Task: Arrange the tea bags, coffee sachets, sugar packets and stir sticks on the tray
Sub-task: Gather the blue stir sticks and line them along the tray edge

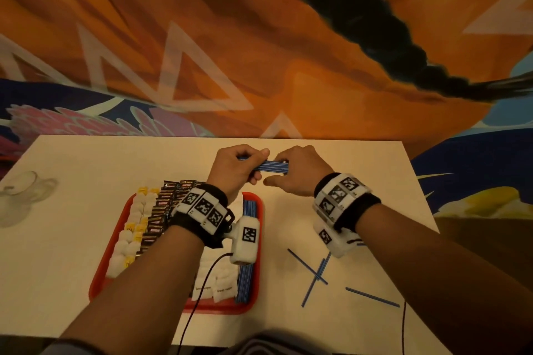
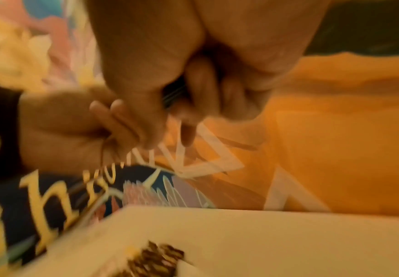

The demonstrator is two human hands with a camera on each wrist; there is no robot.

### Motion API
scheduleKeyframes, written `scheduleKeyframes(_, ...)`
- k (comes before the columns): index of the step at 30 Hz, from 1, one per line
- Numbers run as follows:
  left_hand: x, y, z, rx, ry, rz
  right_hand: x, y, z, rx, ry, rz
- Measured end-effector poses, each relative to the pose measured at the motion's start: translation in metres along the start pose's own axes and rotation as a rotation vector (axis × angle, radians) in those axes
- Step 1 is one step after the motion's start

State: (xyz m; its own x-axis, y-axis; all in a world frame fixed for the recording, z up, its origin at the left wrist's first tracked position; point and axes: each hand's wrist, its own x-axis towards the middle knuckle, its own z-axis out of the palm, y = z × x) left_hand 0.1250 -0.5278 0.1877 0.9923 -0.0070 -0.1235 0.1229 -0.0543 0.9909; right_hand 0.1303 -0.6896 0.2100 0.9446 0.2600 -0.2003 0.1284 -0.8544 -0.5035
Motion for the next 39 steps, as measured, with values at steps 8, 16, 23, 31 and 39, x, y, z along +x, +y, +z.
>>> scheduleKeyframes(8, -0.007, -0.024, -0.011, -0.054, 0.066, -0.044, 0.018, -0.008, 0.034, 1.120, 0.098, 0.198)
scheduleKeyframes(16, -0.012, -0.046, -0.041, 0.200, -0.067, -0.081, 0.006, -0.002, 0.067, 0.563, -0.511, 0.082)
scheduleKeyframes(23, -0.022, -0.084, -0.047, -0.060, 0.039, -0.375, 0.002, -0.005, 0.113, 0.165, -0.443, 0.193)
scheduleKeyframes(31, -0.052, -0.143, -0.031, -0.092, 0.005, -0.568, -0.023, -0.006, 0.188, 0.200, -0.334, 0.360)
scheduleKeyframes(39, -0.048, -0.176, -0.041, 0.484, -0.269, -0.576, -0.048, 0.014, 0.232, 0.329, -0.579, 0.250)
